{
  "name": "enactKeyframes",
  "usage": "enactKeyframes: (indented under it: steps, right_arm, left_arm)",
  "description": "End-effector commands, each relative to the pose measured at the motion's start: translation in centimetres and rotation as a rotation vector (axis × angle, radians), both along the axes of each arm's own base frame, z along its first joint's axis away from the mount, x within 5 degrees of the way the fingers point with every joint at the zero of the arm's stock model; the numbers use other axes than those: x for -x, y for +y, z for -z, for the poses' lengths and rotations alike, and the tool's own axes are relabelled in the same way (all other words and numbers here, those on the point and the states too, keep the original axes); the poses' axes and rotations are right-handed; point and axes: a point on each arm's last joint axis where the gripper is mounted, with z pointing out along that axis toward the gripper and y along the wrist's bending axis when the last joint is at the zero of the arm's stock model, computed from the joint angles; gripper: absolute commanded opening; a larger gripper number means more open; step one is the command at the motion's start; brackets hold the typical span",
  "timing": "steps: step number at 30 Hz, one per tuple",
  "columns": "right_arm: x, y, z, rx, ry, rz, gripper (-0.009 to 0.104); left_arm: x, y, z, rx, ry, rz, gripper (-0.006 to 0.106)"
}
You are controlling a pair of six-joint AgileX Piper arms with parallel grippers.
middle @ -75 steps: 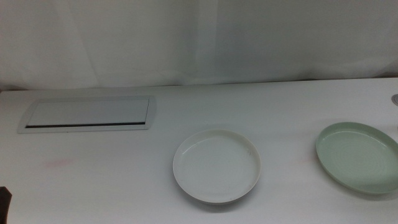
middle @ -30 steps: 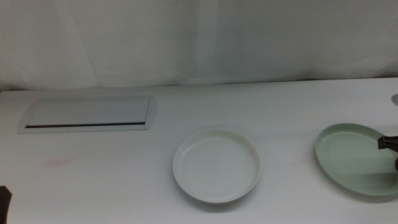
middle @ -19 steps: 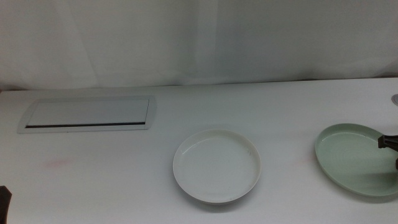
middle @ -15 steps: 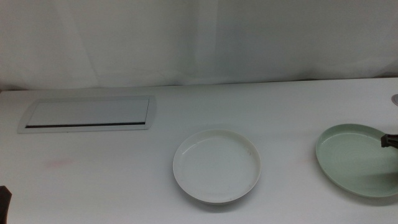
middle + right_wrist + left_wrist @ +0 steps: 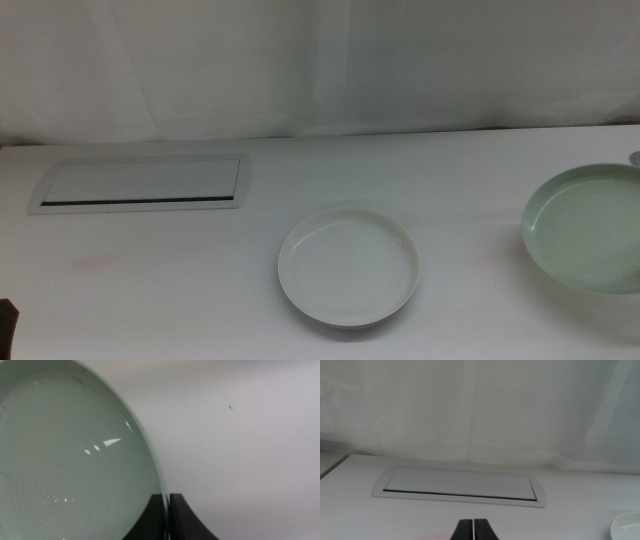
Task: Stack the three bowls on top of each other.
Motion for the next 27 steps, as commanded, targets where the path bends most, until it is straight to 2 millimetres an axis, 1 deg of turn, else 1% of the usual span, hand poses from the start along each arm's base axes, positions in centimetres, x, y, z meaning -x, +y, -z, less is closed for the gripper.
enactKeyframes:
  steps: [1,6,9,11,14,18,21,23,24,27]
  right_arm:
    - [0.6,0.0,-1.3,0.009,-0.034,-0.006,-0.003]
    - [1.2,1.0,-2.9,-0.069,-0.09,-0.029,-0.003]
    - [1.0,1.7,-4.0,-0.138,-0.111,-0.059,-0.003]
    - [0.7,2.5,-4.9,-0.177,-0.128,-0.08,-0.003]
    - [0.1,4.1,-6.3,-0.203,-0.159,-0.136,-0.003]
    - [-0.3,7.4,-7.2,-0.237,-0.181,-0.213,-0.003]
    - [-0.4,10.3,-7.2,-0.267,-0.174,-0.271,-0.003]
    - [-0.6,12.0,-6.8,-0.281,-0.176,-0.308,-0.003]
    - [-0.7,13.9,-6.3,-0.296,-0.168,-0.334,-0.003]
    - [-1.1,16.2,-5.1,-0.314,-0.148,-0.36,-0.003]
  left_arm:
    - [0.2,0.0,1.2,0.007,0.019,0.001,-0.002]
    - [0.2,0.0,1.2,0.007,0.019,0.001,-0.002]
    - [0.2,0.0,1.2,0.007,0.019,0.001,-0.002]
    - [0.2,0.0,1.2,0.007,0.019,0.001,-0.002]
    - [0.2,0.0,1.2,0.007,0.019,0.001,-0.002]
    - [0.2,0.0,1.2,0.007,0.019,0.001,-0.002]
    - [0.2,0.0,1.2,0.007,0.019,0.001,-0.002]
    - [0.2,0.0,1.1,0.007,0.017,0.001,-0.002]
    - [0.2,0.0,1.1,0.007,0.017,0.001,-0.002]
    - [0.2,0.0,1.1,0.007,0.017,0.001,-0.002]
